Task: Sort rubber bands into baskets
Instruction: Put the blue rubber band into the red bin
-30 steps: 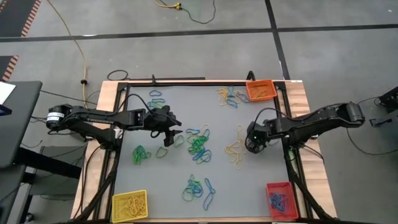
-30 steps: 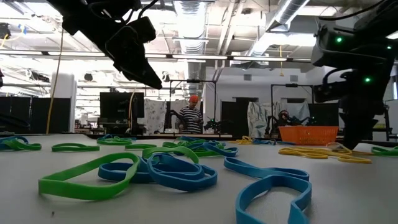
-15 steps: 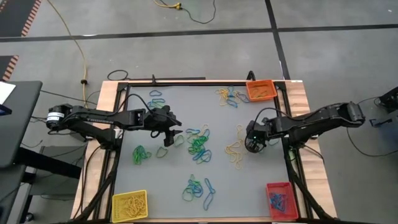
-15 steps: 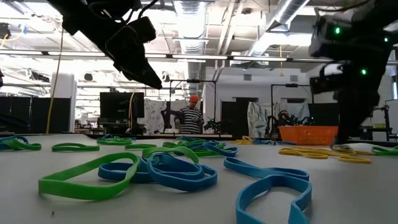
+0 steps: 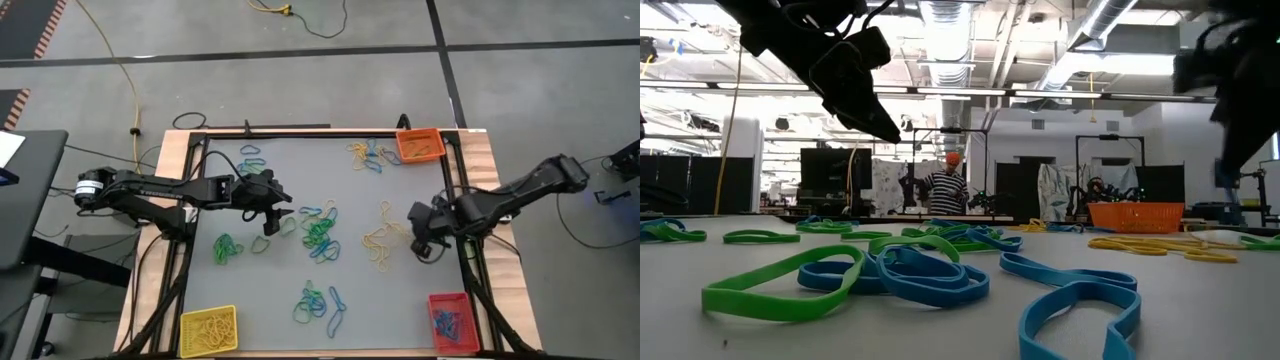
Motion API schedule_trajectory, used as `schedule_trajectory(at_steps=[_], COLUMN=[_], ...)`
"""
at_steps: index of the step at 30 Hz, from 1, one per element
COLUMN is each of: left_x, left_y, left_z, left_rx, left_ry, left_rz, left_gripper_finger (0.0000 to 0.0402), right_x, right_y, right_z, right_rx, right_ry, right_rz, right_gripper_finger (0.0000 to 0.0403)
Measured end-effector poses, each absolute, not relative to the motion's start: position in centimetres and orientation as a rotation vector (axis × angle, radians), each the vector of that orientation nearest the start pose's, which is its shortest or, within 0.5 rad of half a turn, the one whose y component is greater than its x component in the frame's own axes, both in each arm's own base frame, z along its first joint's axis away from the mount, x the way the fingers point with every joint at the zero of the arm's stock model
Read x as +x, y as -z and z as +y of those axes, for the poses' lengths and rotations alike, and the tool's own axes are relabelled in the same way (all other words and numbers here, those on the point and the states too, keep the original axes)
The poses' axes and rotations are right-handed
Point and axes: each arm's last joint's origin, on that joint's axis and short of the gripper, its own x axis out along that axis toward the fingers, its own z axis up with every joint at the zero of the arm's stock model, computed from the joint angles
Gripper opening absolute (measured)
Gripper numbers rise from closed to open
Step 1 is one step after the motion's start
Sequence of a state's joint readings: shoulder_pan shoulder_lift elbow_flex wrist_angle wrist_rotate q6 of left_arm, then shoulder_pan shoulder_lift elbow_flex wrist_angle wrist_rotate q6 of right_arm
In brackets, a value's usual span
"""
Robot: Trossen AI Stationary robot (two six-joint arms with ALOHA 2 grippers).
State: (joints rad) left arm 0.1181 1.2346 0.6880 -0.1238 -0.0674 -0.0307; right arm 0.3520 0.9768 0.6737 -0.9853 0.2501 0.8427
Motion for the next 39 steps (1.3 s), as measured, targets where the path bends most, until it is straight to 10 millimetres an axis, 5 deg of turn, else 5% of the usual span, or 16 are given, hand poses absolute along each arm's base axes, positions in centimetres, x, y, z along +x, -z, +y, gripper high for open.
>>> schedule_trajectory(at_steps=[7,18,30,39], left_x=[24.7,24.7,24.7,24.7], left_y=[-21.7,-21.7,-21.7,-21.7], left_z=[3.1,3.1,3.1,3.1], left_rx=[-0.046,-0.046,-0.046,-0.046], left_ry=[-0.189,-0.189,-0.189,-0.189], left_rz=[0.668,0.668,0.668,0.668], left_gripper_finger=[0.0178,0.0178,0.0178,0.0178], right_x=[12.9,9.2,4.6,3.0], right_y=[-24.1,-25.0,-23.6,-21.2], right_z=[7.5,12.8,19.0,21.2], right_rx=[0.375,0.484,0.632,0.647], right_ry=[0.259,0.011,-0.121,-0.025], right_rz=[1.061,1.079,1.128,1.171], right_gripper_finger=[0.0017,0.0020,0.0020,0.0023])
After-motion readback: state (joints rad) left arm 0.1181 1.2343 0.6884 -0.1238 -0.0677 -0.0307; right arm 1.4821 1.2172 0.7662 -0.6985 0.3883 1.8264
